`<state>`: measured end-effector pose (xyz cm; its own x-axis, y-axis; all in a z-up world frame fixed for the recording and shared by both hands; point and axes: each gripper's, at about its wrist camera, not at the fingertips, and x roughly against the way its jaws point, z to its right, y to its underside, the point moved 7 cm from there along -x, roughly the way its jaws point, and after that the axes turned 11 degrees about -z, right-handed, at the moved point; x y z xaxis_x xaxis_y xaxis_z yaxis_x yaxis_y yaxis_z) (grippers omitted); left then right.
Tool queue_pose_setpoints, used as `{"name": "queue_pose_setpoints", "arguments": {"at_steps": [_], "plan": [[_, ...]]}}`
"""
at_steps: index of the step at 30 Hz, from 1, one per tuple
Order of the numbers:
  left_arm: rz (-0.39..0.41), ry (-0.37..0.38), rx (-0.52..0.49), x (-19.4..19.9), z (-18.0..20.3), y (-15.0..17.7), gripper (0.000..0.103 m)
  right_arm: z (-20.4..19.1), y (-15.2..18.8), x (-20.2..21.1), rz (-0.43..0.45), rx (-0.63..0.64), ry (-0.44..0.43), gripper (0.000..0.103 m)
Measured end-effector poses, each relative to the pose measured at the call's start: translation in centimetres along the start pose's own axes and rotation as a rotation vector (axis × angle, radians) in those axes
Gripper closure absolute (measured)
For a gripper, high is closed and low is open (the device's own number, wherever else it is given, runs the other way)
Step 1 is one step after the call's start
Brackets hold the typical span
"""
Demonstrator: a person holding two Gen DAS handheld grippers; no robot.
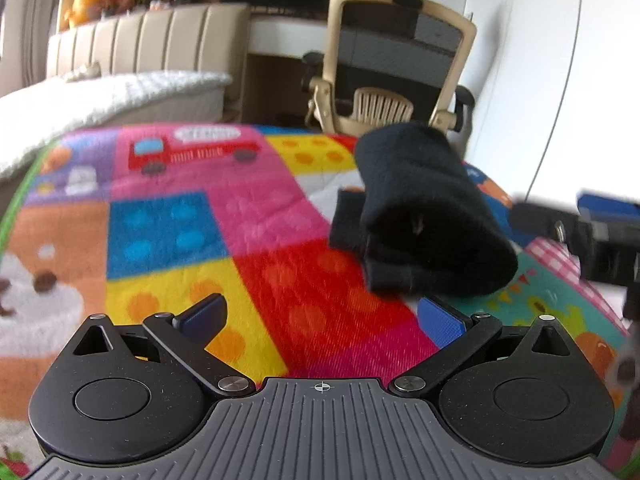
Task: Fold clothes
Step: 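Grasp the edge of the crumpled black cloth with the left gripper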
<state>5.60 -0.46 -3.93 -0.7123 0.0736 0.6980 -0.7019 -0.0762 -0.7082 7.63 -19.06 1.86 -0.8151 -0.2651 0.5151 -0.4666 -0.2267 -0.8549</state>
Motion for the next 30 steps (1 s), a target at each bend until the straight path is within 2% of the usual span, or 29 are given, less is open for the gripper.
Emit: {"name": "queue_pose_setpoints", "arguments": {"at_steps": [15, 17, 19, 22, 24, 30], "plan": [[0.08, 0.036, 0.046, 2.0, 1.3, 3.5, 0.0, -1.5, -0.9, -3.7, -0.069, 0.064, 0.139, 0.0], [0.074, 0.045, 0.052, 2.8, 3.3, 5.3, 0.0, -1.6, -1.1, -4.1, -0.078, 0.073, 0.157, 0.0], [0.049, 0.082, 0.08, 2.0, 2.7, 5.2, 0.0, -1.8, -1.2, -4.6, -0.087, 0.081, 0.176, 0.0], [0.011, 0.106, 0.127, -0.1, 0.9, 3.0, 0.0, 2.4, -1.0, -2.7, -0.067, 0.024, 0.224, 0.0], [-0.025, 0.155, 0.152, -0.9, -1.2, 1.0, 0.0, 4.7, -0.5, -2.2, -0.086, -0.016, 0.255, 0.0], [-0.033, 0.195, 0.178, 0.0, -1.0, 0.5, 0.0, 9.0, 1.5, -1.8, -0.147, -0.102, 0.351, 0.0]]}}
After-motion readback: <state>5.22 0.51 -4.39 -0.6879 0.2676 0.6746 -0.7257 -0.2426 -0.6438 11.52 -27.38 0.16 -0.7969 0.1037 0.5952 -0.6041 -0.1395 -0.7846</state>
